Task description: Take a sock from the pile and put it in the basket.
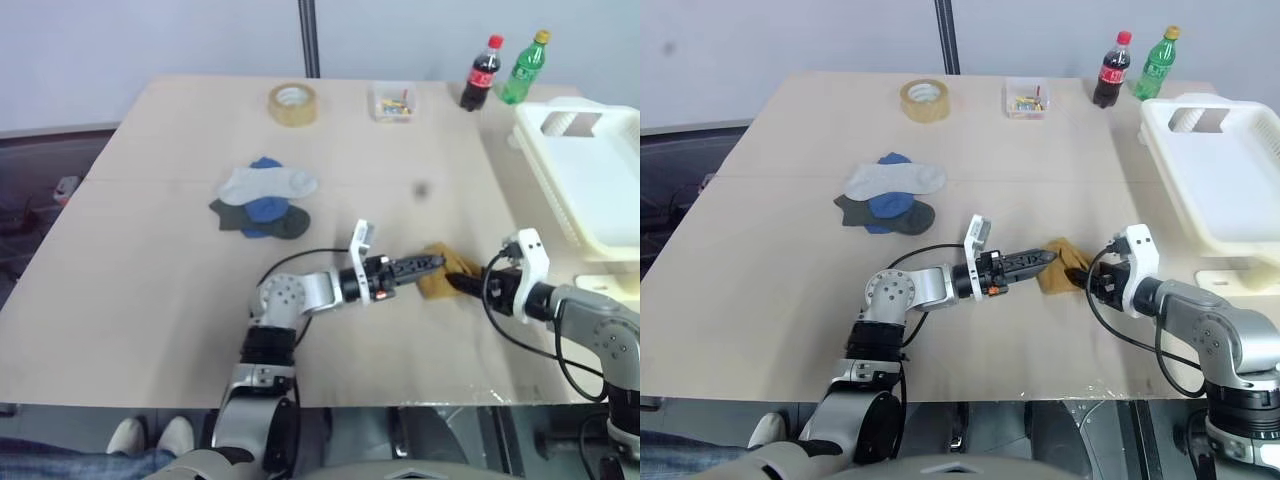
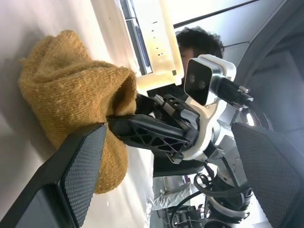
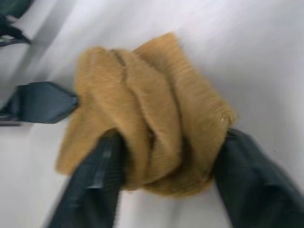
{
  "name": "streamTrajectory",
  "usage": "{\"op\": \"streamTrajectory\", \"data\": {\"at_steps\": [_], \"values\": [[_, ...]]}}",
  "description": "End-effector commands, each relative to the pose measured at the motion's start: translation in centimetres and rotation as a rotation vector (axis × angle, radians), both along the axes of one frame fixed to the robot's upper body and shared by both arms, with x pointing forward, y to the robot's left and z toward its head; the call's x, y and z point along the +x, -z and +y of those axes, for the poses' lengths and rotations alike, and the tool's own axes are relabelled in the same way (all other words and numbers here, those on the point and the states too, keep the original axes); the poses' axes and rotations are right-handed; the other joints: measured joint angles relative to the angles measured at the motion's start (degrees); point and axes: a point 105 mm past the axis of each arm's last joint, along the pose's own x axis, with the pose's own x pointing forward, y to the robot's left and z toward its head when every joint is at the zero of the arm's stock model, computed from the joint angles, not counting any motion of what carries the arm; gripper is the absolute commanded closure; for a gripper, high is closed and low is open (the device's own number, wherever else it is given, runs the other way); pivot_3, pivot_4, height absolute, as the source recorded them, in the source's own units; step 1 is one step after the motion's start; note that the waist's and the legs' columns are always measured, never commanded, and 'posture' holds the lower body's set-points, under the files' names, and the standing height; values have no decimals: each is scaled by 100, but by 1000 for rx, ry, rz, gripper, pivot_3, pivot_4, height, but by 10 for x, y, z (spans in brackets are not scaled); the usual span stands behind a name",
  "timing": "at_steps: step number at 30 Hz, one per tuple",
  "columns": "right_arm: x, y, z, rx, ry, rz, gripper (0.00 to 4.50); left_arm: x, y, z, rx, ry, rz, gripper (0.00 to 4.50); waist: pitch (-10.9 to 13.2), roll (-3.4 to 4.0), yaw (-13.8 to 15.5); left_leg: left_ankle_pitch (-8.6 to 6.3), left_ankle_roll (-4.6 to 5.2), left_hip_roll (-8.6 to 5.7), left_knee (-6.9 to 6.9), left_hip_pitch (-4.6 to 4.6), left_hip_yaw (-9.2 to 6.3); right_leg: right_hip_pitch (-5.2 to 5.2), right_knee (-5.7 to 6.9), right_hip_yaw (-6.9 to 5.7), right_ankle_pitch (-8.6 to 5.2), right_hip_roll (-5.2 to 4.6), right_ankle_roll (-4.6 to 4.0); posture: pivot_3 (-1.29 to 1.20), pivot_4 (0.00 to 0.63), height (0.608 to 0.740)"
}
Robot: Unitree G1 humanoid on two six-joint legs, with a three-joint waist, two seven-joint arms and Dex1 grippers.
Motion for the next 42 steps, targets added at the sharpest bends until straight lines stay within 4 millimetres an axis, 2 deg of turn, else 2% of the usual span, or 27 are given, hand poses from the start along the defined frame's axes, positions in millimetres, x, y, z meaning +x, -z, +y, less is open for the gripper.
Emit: {"op": "streamTrajectory", "data": {"at_steps": [1, 2, 4, 6, 9, 14, 18, 20, 23, 26, 29, 32, 36, 40, 42], "values": [[-9, 6, 13, 48, -64, 54, 3058, -2, -10, -4, -30, 9, -44, 0, 0, 0, 1, 0, 0, 0, 0, 0, 0, 0, 0, 0, 0, 0, 0, 0, 150, 740], [-9, 6, 13, 50, -65, 55, 3592, -2, -9, -3, -30, 9, -44, 0, 0, 0, 1, 0, 1, 0, 0, 0, 0, 0, 1, 0, 0, 0, 0, 0, 150, 740], [-9, 6, 13, 58, -64, 56, 4188, -3, -10, -3, -31, 12, -45, 0, -1, 1, 0, 0, 2, 0, 1, 0, 1, 0, 2, 0, 0, 0, 0, 0, 150, 740], [-9, 4, 15, 80, -67, 53, 4471, -5, -13, -3, -39, 26, -61, 0, -1, 1, -1, -1, 5, 0, 2, 1, 0, 0, 3, 0, 0, 0, 0, 0, 150, 740], [-9, 4, 16, 93, -64, 54, 4471, -8, -16, -1, -35, 34, -83, 0, -2, 3, -4, -1, 5, 1, 2, 1, 0, 0, 5, 1, 0, 1, 0, 0, 150, 740], [-9, 5, 16, 85, -65, 54, 4471, -13, -10, 13, 102, 32, -217, 0, -3, 6, -3, 2, 1, 1, 4, 2, 2, 0, 8, 3, 0, 1, 0, 0, 150, 740], [-7, 6, 13, 83, -48, 54, 4471, -20, -8, 25, 293, 62, -481, 0, -6, 11, -1, 4, -2, 1, 4, 3, 1, -1, 14, 2, 0, 1, -1, 0, 150, 740], [-7, 6, 12, 82, -45, 55, 4471, -23, -16, 32, 347, 57, -643, 0, -9, 16, 4, 5, -2, 1, 4, 6, 4, -1, 15, 5, 0, 0, -1, 0, 150, 740], [-7, 6, 9, 81, -38, 58, 4471, -14, -32, 47, 469, -35, -1013, 0, -10, 18, 17, 5, 0, 0, 4, 6, 5, 0, 14, 5, 1, -2, -1, 0, 150, 740], [-7, 6, 5, 73, -31, 57, 4471, -19, -38, 55, 484, -53, -1132, 0, -11, 20, 7, -4, 19, 0, 4, 6, 5, 0, 15, 5, 1, -2, -2, 0, 150, 740], [-6, 2, 1, 68, -25, 43, 4471, -21, -45, 58, 456, -105, -1164, 0, -13, 23, 22, -7, 24, 1, 2, 4, 5, 0, 12, 5, 0, -3, -2, 0, 150, 740], [-4, -15, -4, 88, -27, -1, 4471, -22, -55, 59, 395, -165, -1169, 0, -11, 23, 45, -7, 28, 0, 7, -1, 2, 0, 11, 1, 1, -6, 0, 0, 150, 740], [0, -50, -26, 36, -42, -82, 4471, -23, -70, 54, 315, -199, -1179, 0, -1, 38, 31, -5, 34, -4, 15, -3, 1, 0, 18, -1, 2, -9, 2, 0, 150, 740], [2, -76, -42, -52, -52, -130, 4471, -27, -82, 46, 222, -220, -1195, 0, -1, 39, 18, -4, 36, -6, 21, -3, 2, 0, 26, -4, 2, -7, 3, 0, 150, 740], [6, -97, -57, -105, -27, -172, 4471, -28, -91, 39, 154, -245, -1208, 0, 2, 43, 19, -4, 36, -5, 22, -4, 3, 2, 25, -6, 2, -6, 2, 0, 150, 740]]}}
